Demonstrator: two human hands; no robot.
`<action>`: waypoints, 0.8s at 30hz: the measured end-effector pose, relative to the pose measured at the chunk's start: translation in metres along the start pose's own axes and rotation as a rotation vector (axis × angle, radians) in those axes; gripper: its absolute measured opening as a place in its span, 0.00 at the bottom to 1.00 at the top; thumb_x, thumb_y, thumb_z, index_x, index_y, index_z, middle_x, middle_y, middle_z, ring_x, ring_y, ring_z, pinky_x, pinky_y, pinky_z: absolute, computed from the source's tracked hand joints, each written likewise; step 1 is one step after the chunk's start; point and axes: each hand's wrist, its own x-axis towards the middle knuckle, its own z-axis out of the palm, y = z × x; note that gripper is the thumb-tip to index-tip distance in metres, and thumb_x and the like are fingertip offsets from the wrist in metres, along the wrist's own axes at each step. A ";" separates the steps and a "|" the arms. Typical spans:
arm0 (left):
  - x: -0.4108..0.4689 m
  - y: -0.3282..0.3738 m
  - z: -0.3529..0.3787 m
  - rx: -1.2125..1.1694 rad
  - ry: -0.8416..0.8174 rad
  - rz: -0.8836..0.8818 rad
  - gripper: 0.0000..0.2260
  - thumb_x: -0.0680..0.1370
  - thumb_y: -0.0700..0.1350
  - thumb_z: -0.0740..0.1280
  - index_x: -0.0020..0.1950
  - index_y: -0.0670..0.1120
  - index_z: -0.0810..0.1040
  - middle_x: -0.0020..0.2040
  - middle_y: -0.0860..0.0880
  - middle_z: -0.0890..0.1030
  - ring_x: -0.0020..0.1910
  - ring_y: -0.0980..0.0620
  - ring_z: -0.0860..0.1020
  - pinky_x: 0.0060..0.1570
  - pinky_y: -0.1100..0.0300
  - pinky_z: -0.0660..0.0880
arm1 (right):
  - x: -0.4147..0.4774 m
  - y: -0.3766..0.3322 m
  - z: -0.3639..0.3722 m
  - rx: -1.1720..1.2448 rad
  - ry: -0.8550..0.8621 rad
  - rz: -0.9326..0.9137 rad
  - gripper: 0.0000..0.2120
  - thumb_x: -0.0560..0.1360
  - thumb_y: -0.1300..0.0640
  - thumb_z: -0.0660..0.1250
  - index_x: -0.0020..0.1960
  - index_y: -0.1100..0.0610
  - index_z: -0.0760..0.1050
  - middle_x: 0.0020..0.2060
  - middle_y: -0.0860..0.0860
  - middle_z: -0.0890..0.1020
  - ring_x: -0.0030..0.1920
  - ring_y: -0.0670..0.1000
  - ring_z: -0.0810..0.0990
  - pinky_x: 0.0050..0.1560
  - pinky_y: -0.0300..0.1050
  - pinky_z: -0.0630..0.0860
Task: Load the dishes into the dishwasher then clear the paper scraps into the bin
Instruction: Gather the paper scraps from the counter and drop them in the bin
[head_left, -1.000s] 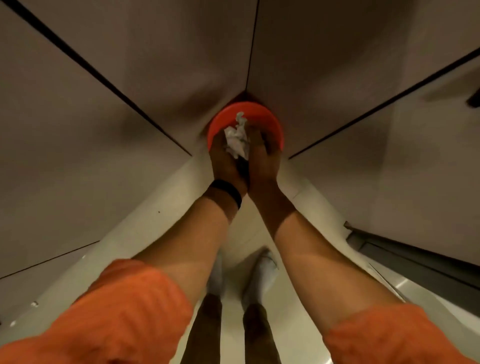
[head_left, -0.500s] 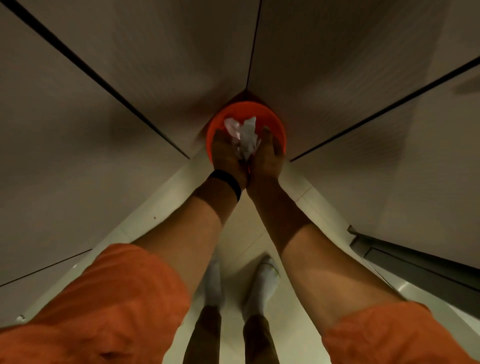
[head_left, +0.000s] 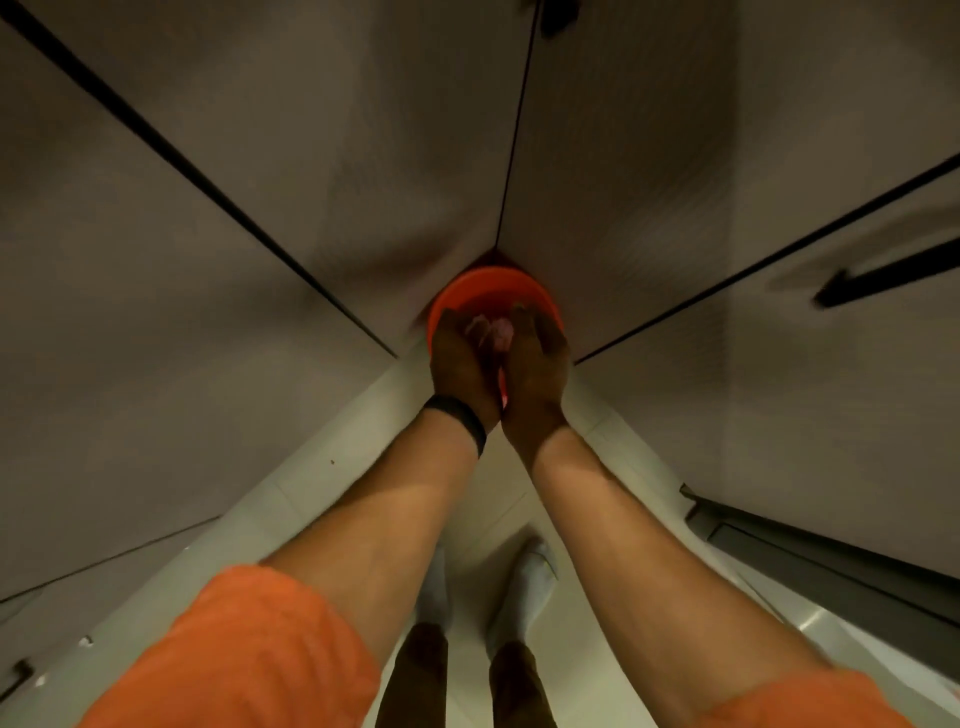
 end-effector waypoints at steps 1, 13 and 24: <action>-0.022 0.008 0.011 0.008 0.032 -0.003 0.26 0.83 0.58 0.58 0.74 0.42 0.73 0.67 0.37 0.78 0.67 0.37 0.76 0.71 0.42 0.70 | -0.018 -0.016 -0.001 -0.036 -0.001 -0.031 0.06 0.83 0.55 0.65 0.57 0.50 0.78 0.43 0.43 0.81 0.43 0.42 0.80 0.39 0.32 0.77; -0.305 0.140 0.152 0.241 -0.098 0.253 0.17 0.85 0.50 0.59 0.65 0.42 0.80 0.63 0.42 0.82 0.64 0.44 0.79 0.65 0.50 0.76 | -0.226 -0.247 -0.014 -0.226 -0.202 -0.487 0.10 0.80 0.56 0.68 0.61 0.53 0.80 0.54 0.47 0.84 0.55 0.42 0.82 0.57 0.39 0.79; -0.406 0.191 0.225 0.384 -0.249 0.458 0.13 0.83 0.48 0.61 0.61 0.43 0.81 0.53 0.45 0.84 0.47 0.52 0.83 0.41 0.61 0.79 | -0.277 -0.366 -0.023 -0.252 -0.323 -0.790 0.07 0.78 0.54 0.68 0.55 0.48 0.81 0.53 0.50 0.83 0.54 0.46 0.82 0.58 0.50 0.81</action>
